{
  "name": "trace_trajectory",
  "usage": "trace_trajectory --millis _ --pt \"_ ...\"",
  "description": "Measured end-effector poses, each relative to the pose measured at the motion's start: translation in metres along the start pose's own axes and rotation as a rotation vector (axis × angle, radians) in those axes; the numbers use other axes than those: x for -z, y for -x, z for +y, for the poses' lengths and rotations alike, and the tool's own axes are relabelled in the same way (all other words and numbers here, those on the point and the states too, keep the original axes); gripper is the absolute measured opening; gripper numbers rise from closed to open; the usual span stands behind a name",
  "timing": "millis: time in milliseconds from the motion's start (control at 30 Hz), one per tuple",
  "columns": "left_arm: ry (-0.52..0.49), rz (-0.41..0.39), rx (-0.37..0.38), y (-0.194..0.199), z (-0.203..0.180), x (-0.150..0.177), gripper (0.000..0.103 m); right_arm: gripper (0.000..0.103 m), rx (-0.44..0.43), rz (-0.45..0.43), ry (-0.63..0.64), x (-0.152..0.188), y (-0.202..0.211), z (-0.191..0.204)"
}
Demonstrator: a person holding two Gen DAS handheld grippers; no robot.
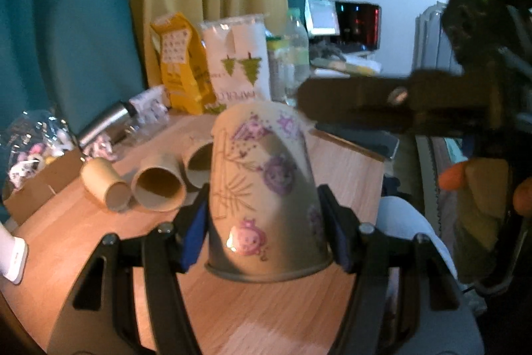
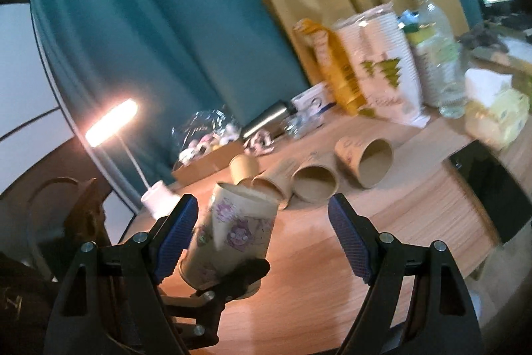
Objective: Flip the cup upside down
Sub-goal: 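Close the right tool on the cup while the left tool holds it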
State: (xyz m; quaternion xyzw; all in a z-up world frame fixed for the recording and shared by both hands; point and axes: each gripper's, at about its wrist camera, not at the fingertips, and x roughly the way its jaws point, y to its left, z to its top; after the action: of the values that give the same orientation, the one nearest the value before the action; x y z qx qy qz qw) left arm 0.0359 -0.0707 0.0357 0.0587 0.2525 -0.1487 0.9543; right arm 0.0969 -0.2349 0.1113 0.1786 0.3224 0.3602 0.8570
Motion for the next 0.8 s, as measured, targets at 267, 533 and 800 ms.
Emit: trace_trajectory --millis 267,533,800 --pt "-0.058 -0.092 -0.032 0.023 0.008 0.025 0.063 0.083 -0.117 0.089 -0.030 0.011 -0.028 0.028" --pt "-0.111 -0.168 -0.008 0.038 0.007 0.038 0.063 0.083 -0.181 0.158 -0.051 0.014 -0.054 0.041" --pt "-0.132 -0.193 0.023 0.043 0.007 0.045 0.063 0.066 -0.229 0.200 -0.097 0.020 -0.066 0.037"
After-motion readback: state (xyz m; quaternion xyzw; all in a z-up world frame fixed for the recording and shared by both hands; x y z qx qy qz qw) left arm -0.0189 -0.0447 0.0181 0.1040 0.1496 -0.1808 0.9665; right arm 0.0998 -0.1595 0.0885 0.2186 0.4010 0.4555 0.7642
